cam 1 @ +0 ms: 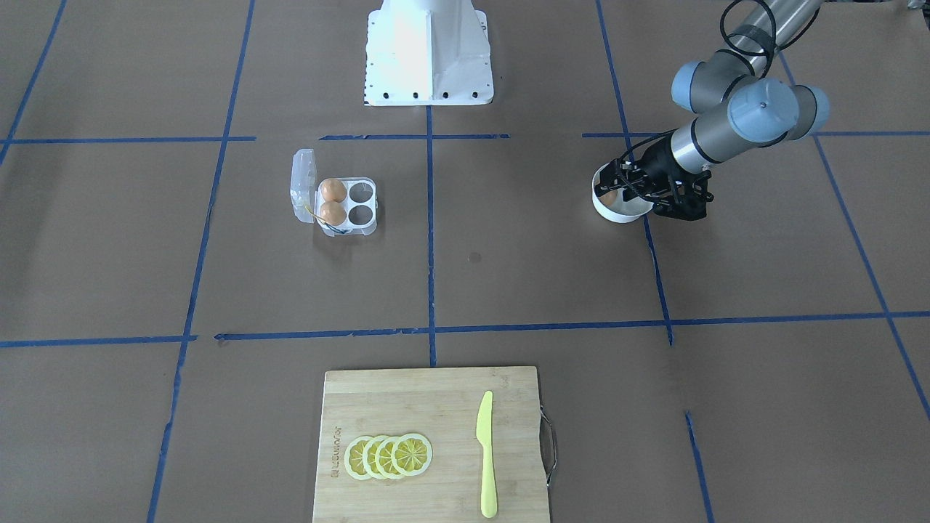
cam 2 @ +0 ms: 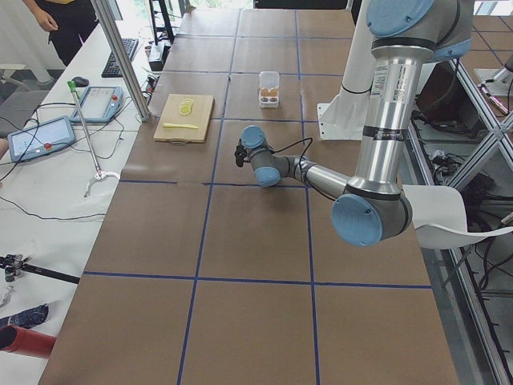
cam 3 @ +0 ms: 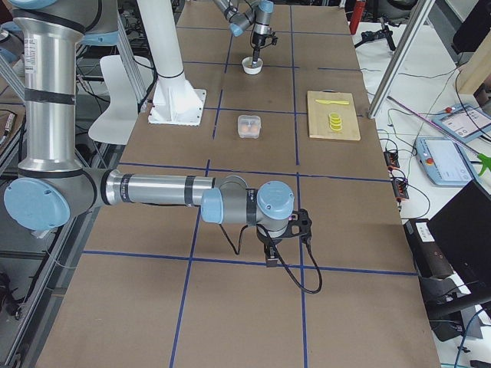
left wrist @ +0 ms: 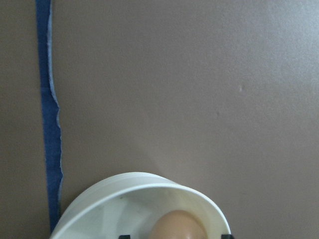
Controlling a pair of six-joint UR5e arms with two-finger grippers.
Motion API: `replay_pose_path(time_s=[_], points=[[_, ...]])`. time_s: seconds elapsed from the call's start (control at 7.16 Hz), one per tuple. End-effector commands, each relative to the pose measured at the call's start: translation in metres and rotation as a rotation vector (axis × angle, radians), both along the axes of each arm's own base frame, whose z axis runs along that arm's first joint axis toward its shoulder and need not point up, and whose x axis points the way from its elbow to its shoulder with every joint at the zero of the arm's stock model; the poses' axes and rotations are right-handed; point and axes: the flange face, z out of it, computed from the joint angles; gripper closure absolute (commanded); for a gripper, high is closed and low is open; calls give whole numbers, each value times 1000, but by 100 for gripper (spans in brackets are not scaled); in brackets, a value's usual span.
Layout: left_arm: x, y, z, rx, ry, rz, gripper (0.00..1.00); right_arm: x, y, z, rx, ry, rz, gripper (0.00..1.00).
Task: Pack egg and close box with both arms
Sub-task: 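Close the left gripper on the brown egg and lift it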
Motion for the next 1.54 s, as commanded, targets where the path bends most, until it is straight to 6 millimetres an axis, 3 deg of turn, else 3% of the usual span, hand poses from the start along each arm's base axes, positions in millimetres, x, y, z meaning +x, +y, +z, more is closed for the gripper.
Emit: replay_pose_path(time_s=[0.0, 0.42, 0.56, 0.7, 0.98, 1.26, 1.4], points=[[1, 1, 1, 0, -1, 3, 34, 0, 0, -1, 0, -1, 1, 0], [3, 2, 1, 7, -8, -8, 34, 0, 0, 0, 0, -1, 0, 0], [3, 2, 1, 8, -7, -8, 43, 0, 0, 0, 0, 0, 0, 0], [2, 3, 0, 8, -6, -7, 69, 0, 0, 0, -1, -1, 1, 0], [0, 4, 1, 7, -8, -8, 100, 0, 0, 0, -1, -1, 1, 0], [-8, 5, -11, 21, 10, -15, 100, 0, 0, 0, -1, 0, 1, 0], [-12, 8, -2, 13, 0, -16, 100, 0, 0, -1, 0, -1, 1, 0]])
